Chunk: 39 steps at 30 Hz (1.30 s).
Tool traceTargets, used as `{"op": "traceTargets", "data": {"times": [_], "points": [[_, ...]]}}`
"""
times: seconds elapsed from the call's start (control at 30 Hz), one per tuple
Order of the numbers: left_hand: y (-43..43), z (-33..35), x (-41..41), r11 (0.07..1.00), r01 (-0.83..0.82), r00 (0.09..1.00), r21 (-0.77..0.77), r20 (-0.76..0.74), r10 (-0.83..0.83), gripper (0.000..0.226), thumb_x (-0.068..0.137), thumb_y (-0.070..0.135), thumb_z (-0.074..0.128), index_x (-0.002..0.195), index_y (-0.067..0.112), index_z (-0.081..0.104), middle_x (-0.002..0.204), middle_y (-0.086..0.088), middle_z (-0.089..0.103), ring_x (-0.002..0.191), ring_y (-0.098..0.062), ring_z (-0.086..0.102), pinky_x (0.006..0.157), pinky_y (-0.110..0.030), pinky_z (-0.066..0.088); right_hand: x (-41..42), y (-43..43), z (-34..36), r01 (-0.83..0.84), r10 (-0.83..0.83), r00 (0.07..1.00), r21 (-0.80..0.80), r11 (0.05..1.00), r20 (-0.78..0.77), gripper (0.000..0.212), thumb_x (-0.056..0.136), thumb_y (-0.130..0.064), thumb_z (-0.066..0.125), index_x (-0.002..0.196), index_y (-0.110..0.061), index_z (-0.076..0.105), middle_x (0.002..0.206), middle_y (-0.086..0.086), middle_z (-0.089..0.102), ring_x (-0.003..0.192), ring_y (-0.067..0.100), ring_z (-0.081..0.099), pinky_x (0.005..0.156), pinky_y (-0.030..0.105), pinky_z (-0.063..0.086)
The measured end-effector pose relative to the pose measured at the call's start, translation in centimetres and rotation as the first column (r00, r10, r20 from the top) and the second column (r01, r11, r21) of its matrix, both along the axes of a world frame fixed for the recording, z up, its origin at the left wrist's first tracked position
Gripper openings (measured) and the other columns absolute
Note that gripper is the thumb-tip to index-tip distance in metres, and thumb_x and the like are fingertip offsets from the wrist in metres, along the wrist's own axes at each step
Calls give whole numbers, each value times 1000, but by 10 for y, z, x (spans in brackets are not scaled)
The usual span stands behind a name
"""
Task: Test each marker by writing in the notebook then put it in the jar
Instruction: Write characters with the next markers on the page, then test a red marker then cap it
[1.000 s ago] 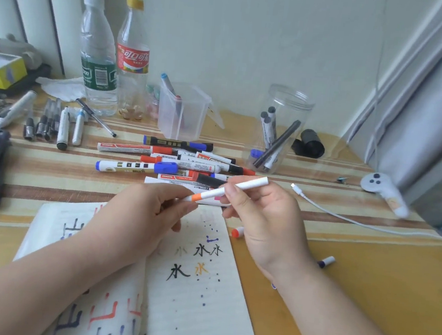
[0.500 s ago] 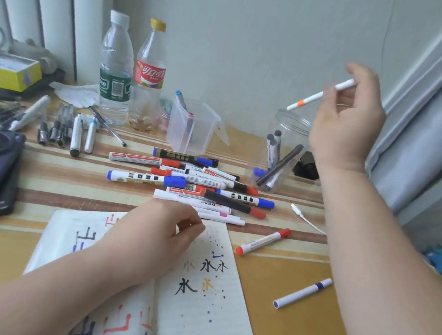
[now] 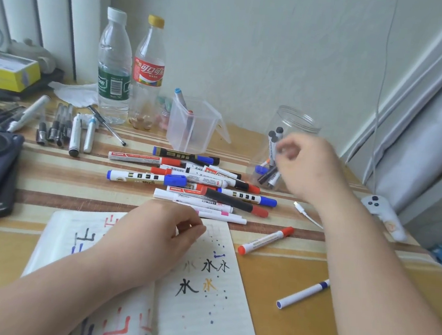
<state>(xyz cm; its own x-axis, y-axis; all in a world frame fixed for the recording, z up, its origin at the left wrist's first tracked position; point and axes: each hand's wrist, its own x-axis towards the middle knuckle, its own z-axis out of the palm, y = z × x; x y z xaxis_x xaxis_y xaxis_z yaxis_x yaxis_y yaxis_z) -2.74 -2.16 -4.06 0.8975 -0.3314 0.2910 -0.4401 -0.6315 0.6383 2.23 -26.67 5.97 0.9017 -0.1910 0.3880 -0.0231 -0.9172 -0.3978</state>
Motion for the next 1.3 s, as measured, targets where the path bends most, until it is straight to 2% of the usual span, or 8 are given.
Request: {"op": "traceTargets", "data": {"times": [0.1, 0.27, 0.53, 0.63, 0.7, 0.77, 1.07, 1.3], "points": [[0, 1, -1, 1000, -5, 1000, -7, -15, 5, 16, 92, 43, 62, 86, 33, 72, 72, 24, 65, 79, 4, 58, 60, -12, 43, -29, 5, -10, -102, 8, 853, -152, 983, -522, 24, 88, -12, 63, 93, -34, 70, 98, -12, 68, 85, 11, 66, 78, 31, 57], [0, 3, -3, 1000, -4, 1000, -20, -29, 4, 15, 92, 42, 63, 86, 32, 72, 72, 20, 67, 75, 2, 59, 58, -12, 43, -51, -3, -24, -225, -9, 725, -249, 942, -689, 46, 85, -3, 58, 108, -42, 64, 109, -20, 58, 96, 7, 60, 79, 27, 55], [0, 1, -2, 999, 13, 1000, -35, -20, -14, 12, 91, 41, 64, 86, 34, 72, 73, 19, 67, 72, -2, 60, 60, -18, 45, -50, -12, -46, -386, 171, 831, -327, 863, -530, 14, 78, -21, 66, 81, -33, 58, 87, -14, 57, 78, 6, 54, 70, 35, 54], [2, 1, -2, 998, 45, 999, -51, 8, -45, 12, 89, 49, 64, 91, 38, 69, 87, 31, 62, 74, 0, 59, 61, -12, 42, -58, -8, -42, -382, 432, 871, 227, 896, -236, 12, 82, -23, 75, 83, -20, 64, 75, -5, 66, 64, 18, 62, 61, 40, 57], [3, 2, -3, 991, 115, 993, -74, -3, -115, 35, 83, 68, 59, 103, 40, 67, 92, 29, 63, 77, -2, 61, 65, -15, 47, -63, 4, -41, -384, 551, 834, 722, 576, 5, 17, 85, -3, 75, 88, 1, 59, 65, 11, 60, 53, 25, 57, 46, 37, 52], [3, 3, -4, 976, 201, 979, -82, -9, -203, 52, 80, 78, 52, 116, 41, 62, 94, 23, 65, 80, -4, 62, 70, -25, 52, -66, 17, -48, -359, 601, 793, 872, 332, 98, 14, 81, 0, 69, 87, 1, 55, 57, 16, 51, 48, 27, 49, 40, 30, 45], [-1, 4, 0, 974, 205, 956, 92, 193, -219, 20, 100, 30, 47, 110, 21, 61, 90, 14, 62, 84, -5, 53, 73, -24, 42, -75, 53, -83, -371, 546, 816, 896, 243, 190, 3, 80, -9, 64, 80, -10, 67, 63, 14, 57, 54, 27, 55, 44, 30, 43], [-5, 6, -8, 947, 305, 942, 98, 117, -316, 26, 103, 38, 32, 98, 20, 50, 90, 11, 60, 80, -10, 54, 73, -32, 43, -77, 61, -88, -414, 545, 813, 863, 290, 207, 15, 86, -16, 66, 88, -4, 59, 60, 9, 56, 50, 25, 53, 42, 30, 42]]}}
